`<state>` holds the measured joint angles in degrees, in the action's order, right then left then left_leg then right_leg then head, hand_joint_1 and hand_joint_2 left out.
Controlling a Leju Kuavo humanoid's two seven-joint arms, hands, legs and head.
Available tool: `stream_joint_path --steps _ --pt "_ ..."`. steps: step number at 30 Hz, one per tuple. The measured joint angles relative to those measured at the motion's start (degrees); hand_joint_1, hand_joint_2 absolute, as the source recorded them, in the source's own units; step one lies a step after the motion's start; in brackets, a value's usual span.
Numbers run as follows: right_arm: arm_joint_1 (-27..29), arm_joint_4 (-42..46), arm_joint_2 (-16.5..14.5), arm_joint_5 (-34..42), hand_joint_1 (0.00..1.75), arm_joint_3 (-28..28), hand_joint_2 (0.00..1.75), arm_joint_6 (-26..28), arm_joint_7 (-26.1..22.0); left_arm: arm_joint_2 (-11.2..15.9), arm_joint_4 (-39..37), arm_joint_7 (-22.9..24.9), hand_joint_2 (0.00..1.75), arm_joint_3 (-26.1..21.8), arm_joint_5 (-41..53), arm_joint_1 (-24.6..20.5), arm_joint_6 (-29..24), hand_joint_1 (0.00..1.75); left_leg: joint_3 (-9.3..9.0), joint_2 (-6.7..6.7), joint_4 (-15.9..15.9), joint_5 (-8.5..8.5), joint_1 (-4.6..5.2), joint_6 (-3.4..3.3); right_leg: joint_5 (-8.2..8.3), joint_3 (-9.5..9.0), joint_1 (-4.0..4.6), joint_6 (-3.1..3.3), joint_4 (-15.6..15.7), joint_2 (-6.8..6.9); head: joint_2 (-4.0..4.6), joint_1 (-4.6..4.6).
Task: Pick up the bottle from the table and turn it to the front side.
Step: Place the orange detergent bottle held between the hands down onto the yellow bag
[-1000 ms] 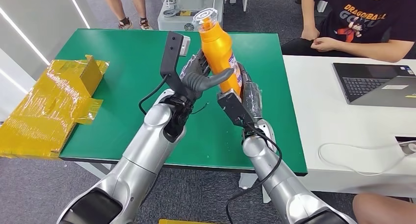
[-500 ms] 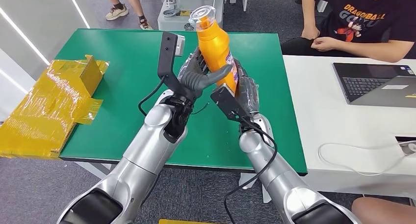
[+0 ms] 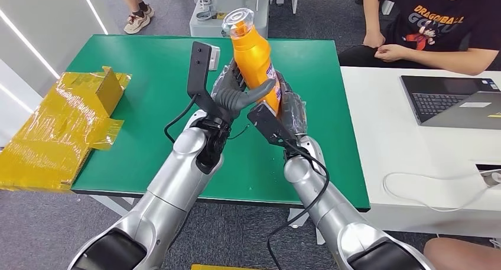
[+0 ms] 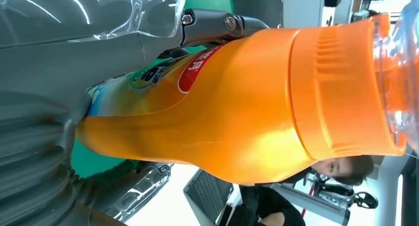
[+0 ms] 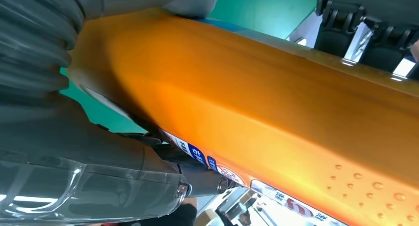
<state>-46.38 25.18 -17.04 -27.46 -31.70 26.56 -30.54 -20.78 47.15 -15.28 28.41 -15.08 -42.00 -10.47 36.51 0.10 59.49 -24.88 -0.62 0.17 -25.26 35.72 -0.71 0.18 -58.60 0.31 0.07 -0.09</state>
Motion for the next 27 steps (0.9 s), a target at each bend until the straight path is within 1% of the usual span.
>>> stream_joint_path --steps 6,14,21,24,25,26,27 --pt "-0.32 -0.18 -0.34 -0.16 1.75 -0.05 1.75 -0.95 -0.50 0.28 -0.13 -1.00 1.75 0.00 2.31 -0.01 -1.12 0.00 0.00 0.00 0.00 0.00 0.00 0.00 0.00 0.00 0.00 0.00 0.00 0.01 0.00 0.00" --pt "-0.04 -0.24 -0.47 -1.01 1.75 -0.49 1.75 -1.01 -2.21 0.50 -0.13 -1.21 1.75 -0.02 4.78 -0.04 -2.62 0.00 0.00 0.00 0.00 0.00 0.00 0.00 0.00 0.00 0.00 0.00 0.01 0.01 0.00 -0.01" --pt "0.09 -0.25 -0.51 -1.48 1.75 -0.84 1.75 -1.18 -1.73 0.72 -0.13 -1.12 1.75 -0.05 5.32 0.02 -2.82 0.00 0.00 0.00 0.00 0.00 0.00 0.00 0.00 0.00 0.00 0.00 0.01 0.01 0.00 0.00" --pt "0.19 -0.33 -0.63 -2.29 1.75 -1.53 1.75 -1.13 -1.01 1.14 -0.13 -1.01 1.75 -0.20 7.07 0.32 -3.04 0.00 0.00 0.00 0.00 0.00 0.00 0.00 0.00 0.00 0.00 0.00 0.00 0.01 0.00 0.00" --pt "0.20 -0.37 -0.68 -2.48 1.75 -1.68 1.75 -1.04 -1.13 1.24 -0.13 -1.00 1.75 -0.25 7.92 0.42 -3.16 0.03 0.00 0.00 0.00 0.00 0.00 0.00 0.00 0.00 0.00 0.00 0.00 0.01 0.00 0.00" --pt "0.21 -0.43 -0.73 -2.64 1.75 -1.76 1.75 -0.95 -1.37 1.28 -0.13 -0.97 1.75 -0.28 8.74 0.49 -3.27 0.40 0.00 0.00 0.00 0.00 0.00 0.00 0.00 0.00 0.00 0.00 0.00 0.01 0.00 0.00" --pt "0.22 -0.49 -0.73 -2.60 1.75 -1.76 1.75 -0.93 -1.86 1.28 -0.13 -0.94 1.75 -0.31 9.13 0.49 -3.33 0.84 0.00 0.00 0.00 0.00 0.00 0.00 0.00 0.00 0.00 0.00 0.01 0.01 0.00 0.00"
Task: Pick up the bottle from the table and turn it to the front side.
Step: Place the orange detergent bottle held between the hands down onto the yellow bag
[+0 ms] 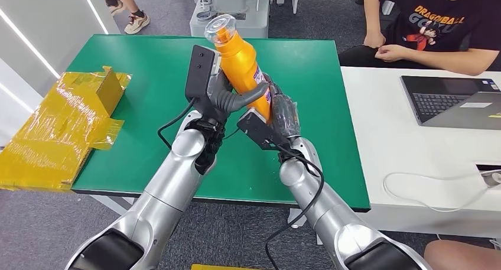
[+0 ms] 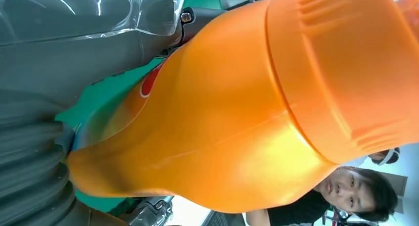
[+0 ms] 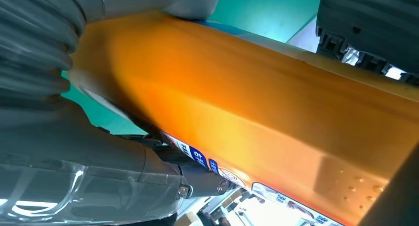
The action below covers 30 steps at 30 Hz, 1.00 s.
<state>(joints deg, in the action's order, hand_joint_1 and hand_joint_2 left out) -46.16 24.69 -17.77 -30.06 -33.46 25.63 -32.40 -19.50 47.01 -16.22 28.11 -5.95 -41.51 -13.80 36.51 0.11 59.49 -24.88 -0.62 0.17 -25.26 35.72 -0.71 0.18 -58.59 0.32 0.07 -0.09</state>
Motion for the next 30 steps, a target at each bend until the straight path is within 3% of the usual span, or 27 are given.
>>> stream_joint_path --steps 2,5,6,9,10,11,30 --pt "0.03 -0.09 0.00 0.00 1.75 -0.02 1.75 -0.22 -0.62 0.01 0.00 0.15 1.75 -0.08 0.38 0.00 -0.33 1.68 0.00 0.00 0.00 0.00 0.00 0.00 0.00 0.00 0.00 0.00 0.00 0.00 0.00 0.00" --pt "0.39 0.63 0.00 -0.40 1.75 -0.39 1.75 -1.20 -0.47 0.11 0.01 0.41 1.75 -0.62 0.84 0.03 -0.86 1.75 0.00 0.00 0.00 0.00 0.00 0.00 0.00 0.00 0.00 0.00 0.00 -0.01 0.00 0.00" --pt "0.57 1.04 0.00 -0.55 1.61 -0.56 1.75 -1.43 0.06 0.14 0.01 0.43 1.75 -0.84 0.89 0.08 -0.81 1.75 0.00 0.01 0.00 0.00 0.00 0.00 0.00 0.00 0.00 0.00 0.00 0.00 0.00 0.00" --pt "1.04 1.93 0.01 -0.71 0.39 -0.90 1.75 -1.34 1.01 0.12 0.08 0.09 1.75 -1.47 0.92 0.32 -0.54 1.75 0.00 0.03 -0.01 0.00 0.00 0.00 0.00 0.00 0.00 0.00 0.00 0.01 0.00 0.00" --pt "1.18 2.11 0.03 -0.76 0.08 -1.01 1.75 -1.19 1.09 0.10 0.10 -0.04 1.75 -1.69 0.95 0.42 -0.49 1.75 0.00 0.02 -0.01 0.00 0.00 0.00 0.00 0.00 0.00 0.00 0.00 0.00 0.00 0.00" --pt "1.30 2.21 0.04 -0.84 0.00 -1.15 1.75 -1.03 1.09 0.09 0.13 -0.13 1.75 -1.88 1.00 0.50 -0.45 1.75 0.00 0.00 -0.01 0.00 0.00 0.00 0.00 0.00 0.00 0.00 0.00 -0.02 0.00 0.00" --pt "3.64 3.55 0.42 1.52 0.00 -2.71 1.75 3.03 -0.25 0.29 0.30 -0.65 1.75 -3.48 1.34 0.69 -0.63 1.75 0.00 -0.01 0.00 0.00 0.00 0.00 0.00 0.01 0.00 0.00 0.01 -0.01 0.00 0.00"
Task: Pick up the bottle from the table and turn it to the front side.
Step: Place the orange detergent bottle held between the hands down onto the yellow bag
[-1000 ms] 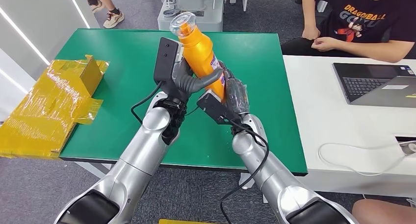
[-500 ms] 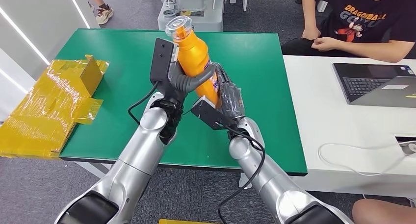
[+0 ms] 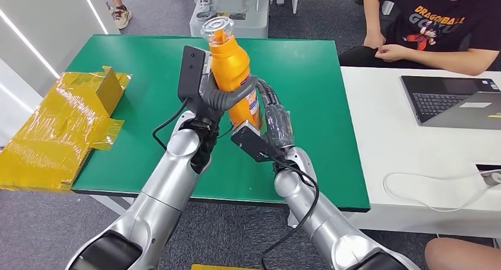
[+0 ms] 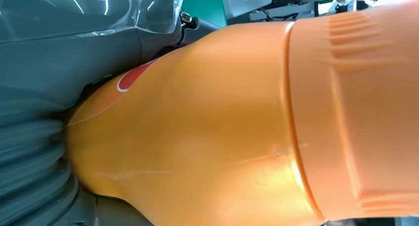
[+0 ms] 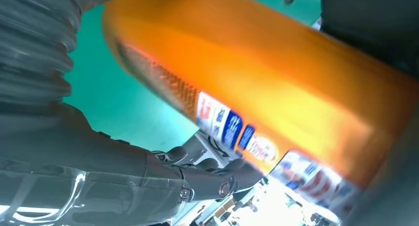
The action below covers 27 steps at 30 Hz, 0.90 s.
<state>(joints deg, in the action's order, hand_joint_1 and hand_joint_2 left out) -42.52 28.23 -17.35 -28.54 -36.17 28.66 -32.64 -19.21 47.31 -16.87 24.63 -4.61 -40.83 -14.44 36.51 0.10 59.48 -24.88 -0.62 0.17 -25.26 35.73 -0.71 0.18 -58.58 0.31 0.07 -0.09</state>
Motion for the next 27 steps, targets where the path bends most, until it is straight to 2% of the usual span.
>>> stream_joint_path --steps 6,15,27 --pt "2.13 3.84 1.15 3.74 0.00 0.97 1.75 2.00 -0.72 1.20 1.11 0.01 1.75 -1.28 0.97 0.23 -1.77 1.75 0.00 -0.01 -0.01 0.00 0.00 0.00 0.00 0.00 0.00 0.00 0.00 -0.01 0.00 0.00" --pt "11.48 24.37 5.68 4.74 0.00 1.77 1.75 3.33 1.28 5.34 1.56 -0.67 1.75 -4.56 1.72 1.30 -3.15 1.75 0.00 -0.01 -0.02 -0.01 0.00 0.02 -0.01 0.01 0.00 0.00 0.00 -0.02 0.00 0.01" --pt "20.13 41.81 9.10 7.11 0.00 -0.38 1.75 3.20 0.06 10.13 2.09 -1.36 1.75 -6.39 3.36 2.49 -4.10 1.75 -0.01 -0.02 -0.04 -0.01 -0.01 0.02 -0.02 0.01 0.01 0.01 -0.01 -0.03 0.00 0.01"
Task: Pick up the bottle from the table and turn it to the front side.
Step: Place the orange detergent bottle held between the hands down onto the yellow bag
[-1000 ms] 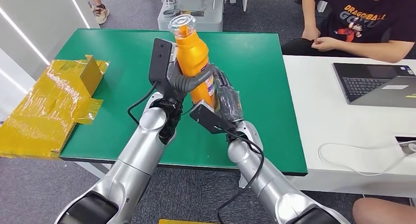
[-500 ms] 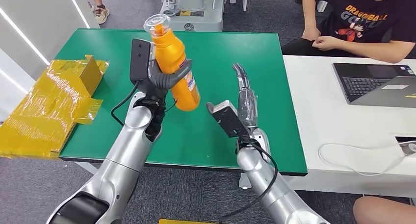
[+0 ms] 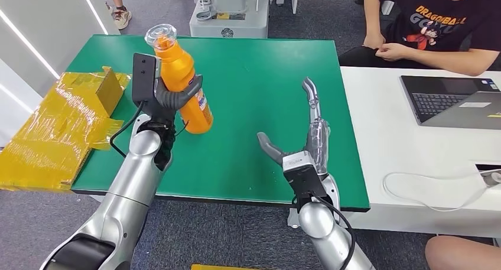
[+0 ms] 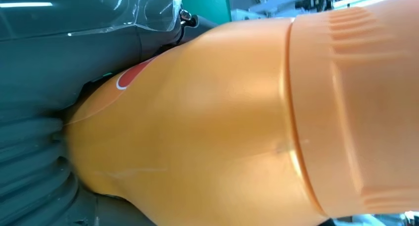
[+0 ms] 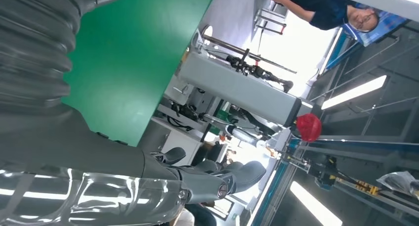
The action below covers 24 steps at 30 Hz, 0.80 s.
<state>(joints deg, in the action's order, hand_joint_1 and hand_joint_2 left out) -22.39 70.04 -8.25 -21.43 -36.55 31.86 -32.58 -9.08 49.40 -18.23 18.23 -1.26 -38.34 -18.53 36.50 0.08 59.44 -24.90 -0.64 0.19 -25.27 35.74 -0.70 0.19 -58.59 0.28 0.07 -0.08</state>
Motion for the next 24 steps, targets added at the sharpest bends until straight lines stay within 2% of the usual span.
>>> stream_joint_path --steps 8,14,19,24 --pt "2.27 2.96 0.94 1.24 0.00 -1.74 1.75 0.18 -1.17 2.33 0.60 -0.38 1.75 -0.31 1.05 -0.02 -0.74 1.75 0.00 -0.01 0.00 0.00 0.00 0.00 0.00 -0.01 0.00 0.00 0.00 -0.01 0.00 -0.02" --pt "5.72 4.65 1.56 2.78 0.00 -2.78 1.75 0.82 -2.14 6.90 1.52 -0.97 1.75 -0.38 5.07 -0.32 -2.30 1.75 0.00 -0.03 -0.02 0.00 -0.01 0.01 -0.02 0.02 0.01 0.03 0.00 -0.02 0.00 -0.01" --pt "8.44 6.63 2.03 2.61 0.00 -2.79 1.75 0.95 -2.49 10.52 0.92 -0.75 1.75 -0.33 14.96 -1.43 -6.20 1.75 0.00 -0.04 -0.03 0.00 -0.02 0.01 -0.04 0.04 0.02 0.05 -0.01 -0.03 0.00 -0.01" --pt "9.98 8.80 2.23 1.76 0.00 -2.61 1.75 0.57 -2.19 13.26 -1.09 3.64 1.75 1.29 30.11 -3.46 -9.24 1.75 0.00 -0.05 -0.03 0.01 -0.02 0.02 -0.03 0.04 0.02 0.05 -0.01 -0.04 0.00 -0.02"
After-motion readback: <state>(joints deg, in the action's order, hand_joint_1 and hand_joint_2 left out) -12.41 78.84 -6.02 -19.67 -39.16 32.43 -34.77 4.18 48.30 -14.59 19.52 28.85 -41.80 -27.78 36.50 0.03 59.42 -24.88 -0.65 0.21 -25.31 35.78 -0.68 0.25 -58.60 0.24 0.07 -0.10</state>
